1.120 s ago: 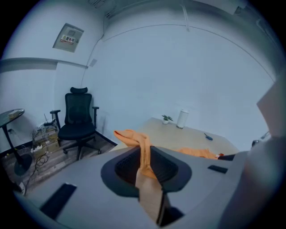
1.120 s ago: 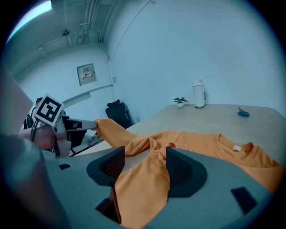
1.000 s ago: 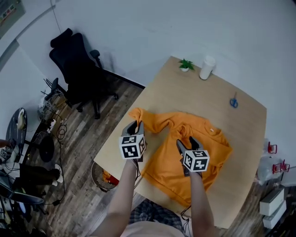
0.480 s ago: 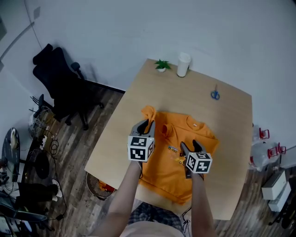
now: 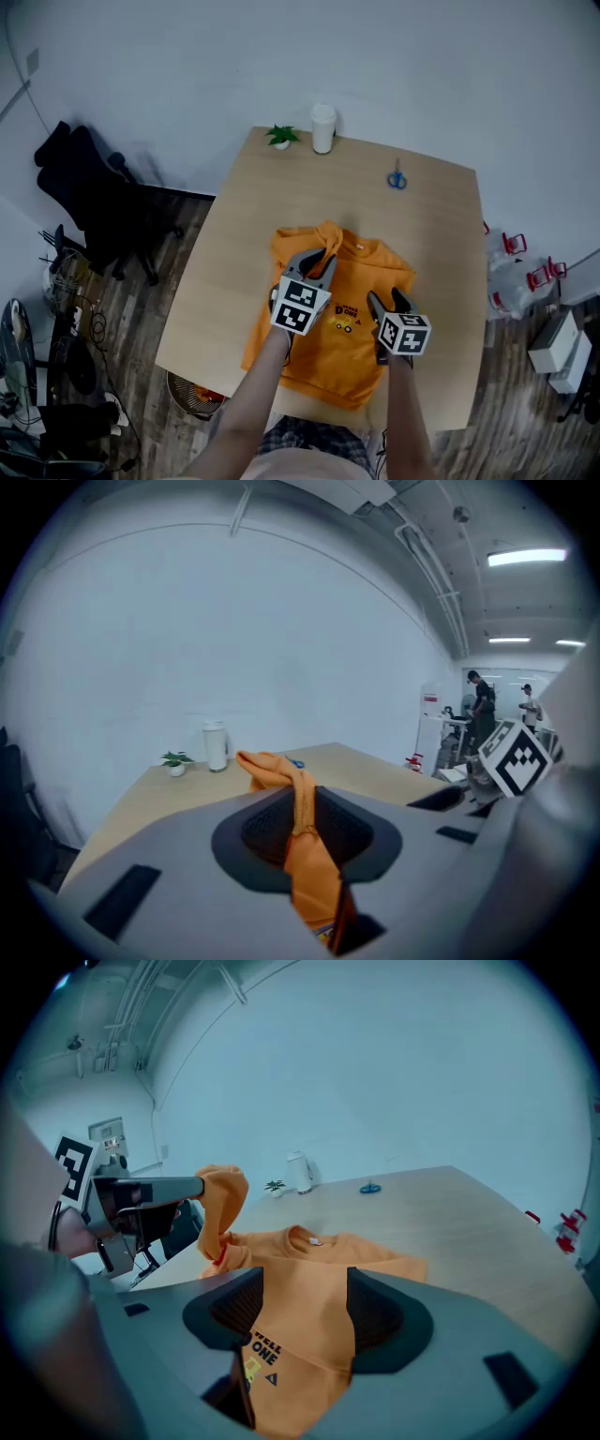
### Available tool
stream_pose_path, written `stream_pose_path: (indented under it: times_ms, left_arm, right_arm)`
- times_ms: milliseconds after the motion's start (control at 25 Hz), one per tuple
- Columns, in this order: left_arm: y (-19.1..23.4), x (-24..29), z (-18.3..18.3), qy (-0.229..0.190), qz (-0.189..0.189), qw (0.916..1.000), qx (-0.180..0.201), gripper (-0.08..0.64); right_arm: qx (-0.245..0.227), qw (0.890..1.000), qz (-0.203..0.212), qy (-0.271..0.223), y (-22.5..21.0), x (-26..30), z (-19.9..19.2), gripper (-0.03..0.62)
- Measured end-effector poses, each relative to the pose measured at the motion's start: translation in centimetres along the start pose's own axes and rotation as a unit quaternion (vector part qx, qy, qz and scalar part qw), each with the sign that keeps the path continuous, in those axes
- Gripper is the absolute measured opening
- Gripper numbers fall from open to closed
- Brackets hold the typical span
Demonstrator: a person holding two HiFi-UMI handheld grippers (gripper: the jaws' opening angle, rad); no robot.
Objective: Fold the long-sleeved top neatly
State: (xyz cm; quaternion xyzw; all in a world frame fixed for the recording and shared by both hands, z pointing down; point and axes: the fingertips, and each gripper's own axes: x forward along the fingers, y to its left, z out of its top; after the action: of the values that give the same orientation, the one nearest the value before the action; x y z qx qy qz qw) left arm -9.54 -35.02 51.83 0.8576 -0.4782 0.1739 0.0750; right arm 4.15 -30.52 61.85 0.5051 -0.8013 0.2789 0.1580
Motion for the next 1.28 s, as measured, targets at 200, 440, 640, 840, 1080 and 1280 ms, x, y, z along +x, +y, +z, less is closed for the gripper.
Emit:
stream_pose_path:
  times_ms: [200, 440, 640, 840, 1080, 1280]
  left_arm:
    - [-5.1, 2.2, -1.4, 0.025, -0.069, 0.9971, 0.023, 0.067]
    - [-9.9, 4.0, -4.1, 0.064, -0.124, 0.9891, 0.046, 0.069]
    - [-11.9, 5.5, -6.6, 0.101, -0.129, 0.9850, 0.052, 0.069]
    - [-13.1, 7.6, -7.4, 0.112, -0.121, 0.9861, 0.020, 0.071]
    - [-15.7, 9.1, -7.7, 0.118, -0.145, 0.9823, -0.004, 0.106]
    - [-17.8, 9.0, -8.5, 0.129, -0.180, 0.9749, -0.023, 0.179]
  right_arm:
    - [0.016, 0.999, -0.030, -0.007, -2.9, -2.2, -0.4, 0.267]
    - [0.033, 0.998, -0.050, -0.006, -5.5, -3.7, -1.6, 0.267]
    - [0.040, 0.997, -0.060, -0.004, -6.5, -4.5, -2.2, 0.267]
    - [0.042, 0.997, -0.070, -0.001, -7.4, -5.3, -2.5, 0.267]
    - [0.046, 0.995, -0.084, -0.001, -8.9, -6.4, -2.7, 0.267]
    - [0.053, 0.995, -0.089, -0.005, -9.7, -7.0, -3.0, 0.267]
